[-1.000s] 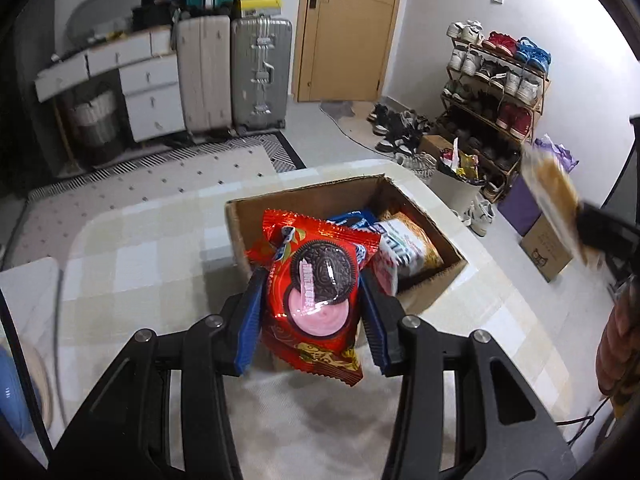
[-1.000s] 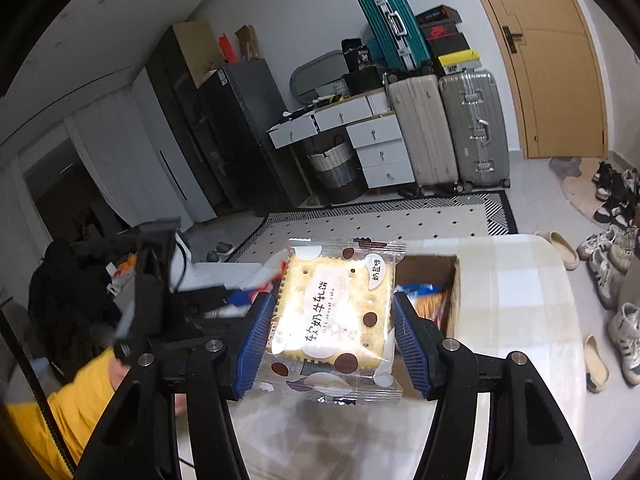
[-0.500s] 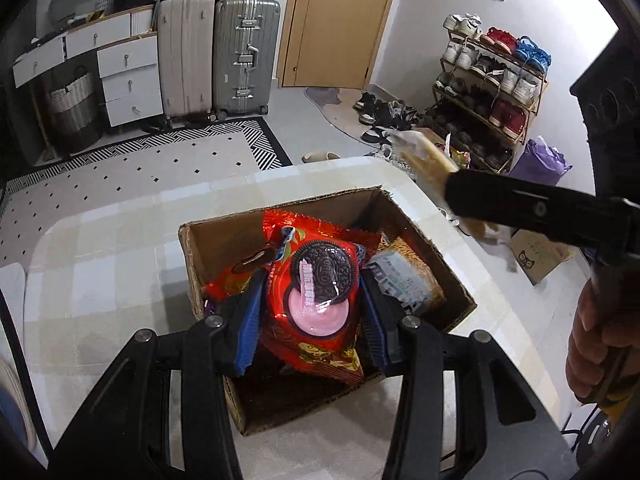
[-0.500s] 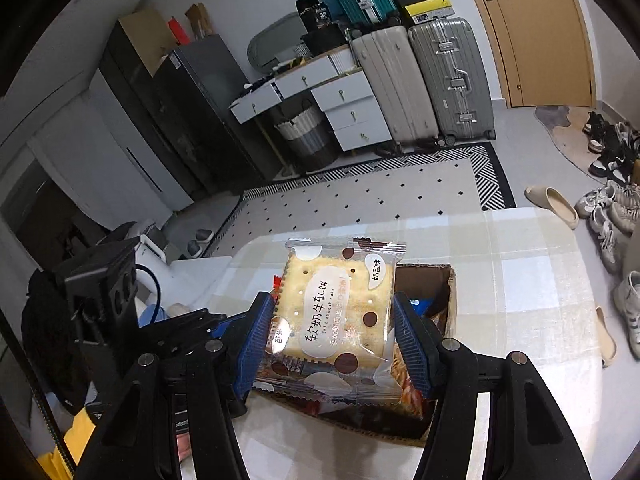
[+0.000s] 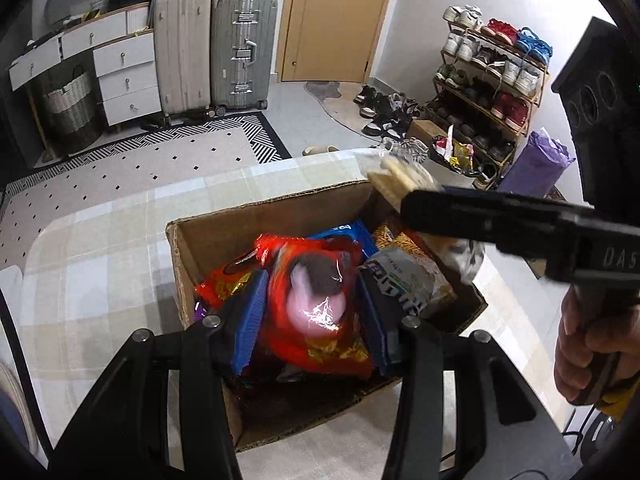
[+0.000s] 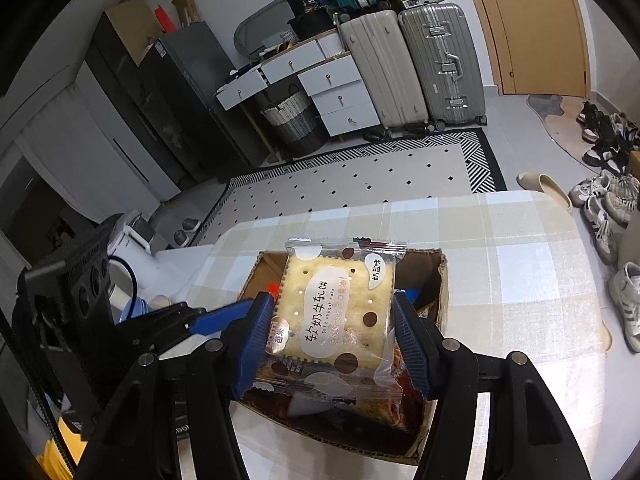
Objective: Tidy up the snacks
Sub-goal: 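Lower both snacks into the box and open both grippers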
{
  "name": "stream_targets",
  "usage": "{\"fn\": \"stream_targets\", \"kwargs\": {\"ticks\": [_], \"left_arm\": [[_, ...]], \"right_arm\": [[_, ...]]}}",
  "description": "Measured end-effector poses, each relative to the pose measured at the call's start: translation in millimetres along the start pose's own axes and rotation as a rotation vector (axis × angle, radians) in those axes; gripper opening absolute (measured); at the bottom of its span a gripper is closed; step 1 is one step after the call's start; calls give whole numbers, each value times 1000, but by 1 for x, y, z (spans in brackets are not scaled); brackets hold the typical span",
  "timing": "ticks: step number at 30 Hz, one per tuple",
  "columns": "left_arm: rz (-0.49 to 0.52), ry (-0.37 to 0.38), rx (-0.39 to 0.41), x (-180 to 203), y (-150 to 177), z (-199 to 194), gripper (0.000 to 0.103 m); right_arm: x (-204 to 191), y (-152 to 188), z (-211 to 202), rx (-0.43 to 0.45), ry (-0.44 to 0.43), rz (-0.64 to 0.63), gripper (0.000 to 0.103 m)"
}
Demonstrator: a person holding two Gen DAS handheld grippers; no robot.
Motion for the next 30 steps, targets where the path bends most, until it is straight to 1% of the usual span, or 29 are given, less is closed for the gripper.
{"fn": "stream_targets", "kwargs": {"ticks": [1, 2, 4, 5, 6, 8, 11, 13, 16, 18, 19, 21, 25, 26, 30], "left_arm": [[0, -2, 2, 0, -1, 0, 42], [4, -40, 4, 0, -2, 0, 43], [26, -52, 17, 0, -3, -3, 43], [30, -53, 27, 1, -4, -6, 46], [32, -59, 36, 1, -5, -10, 51], [28, -65, 56, 0, -9, -19, 55], [7, -49, 75, -3, -13, -37, 62], [-10, -69, 92, -7, -14, -50, 62], [-60, -73, 123, -21, -17, -73, 64], [-98, -62, 147, -29, -15, -88, 74], [-107, -65, 153, -32, -12, -95, 77], [-115, -70, 159, -39, -8, -105, 78], [-109, -92, 159, -43, -3, -116, 78], [-110, -92, 156, -45, -1, -118, 78], [-129, -111, 131, -50, 3, -120, 79]], "right_arm": [[0, 1, 0, 4, 3, -5, 60], [0, 2, 0, 4, 3, -7, 60], [-1, 2, -1, 9, 1, -11, 60], [-1, 1, -1, 9, 2, -12, 60], [-1, 1, -1, 10, 2, -13, 60], [-2, -1, -4, 19, 0, -15, 60], [-4, -3, -8, 32, 1, -23, 60], [-5, -4, -9, 29, -4, -21, 60], [-7, -6, -10, 33, 0, -25, 60], [-8, -8, -9, 29, 4, -27, 60], [-9, -9, -8, 26, 5, -28, 60], [-10, -10, -5, 20, 13, -27, 60], [-9, -9, 6, -24, 34, -11, 60], [-8, -9, 9, -36, 45, -7, 60], [-7, -10, 16, -41, 89, -24, 60]]}}
Point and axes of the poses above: each gripper's, at about its wrist camera, not at the fingertips, and z roughly the way its jaws point, x to its right, y to its underside, the point moved 2 cm from there along z, roughly the way its jaws point, and after that the axes turned 15 degrees about -y, right-handed, at the moved point
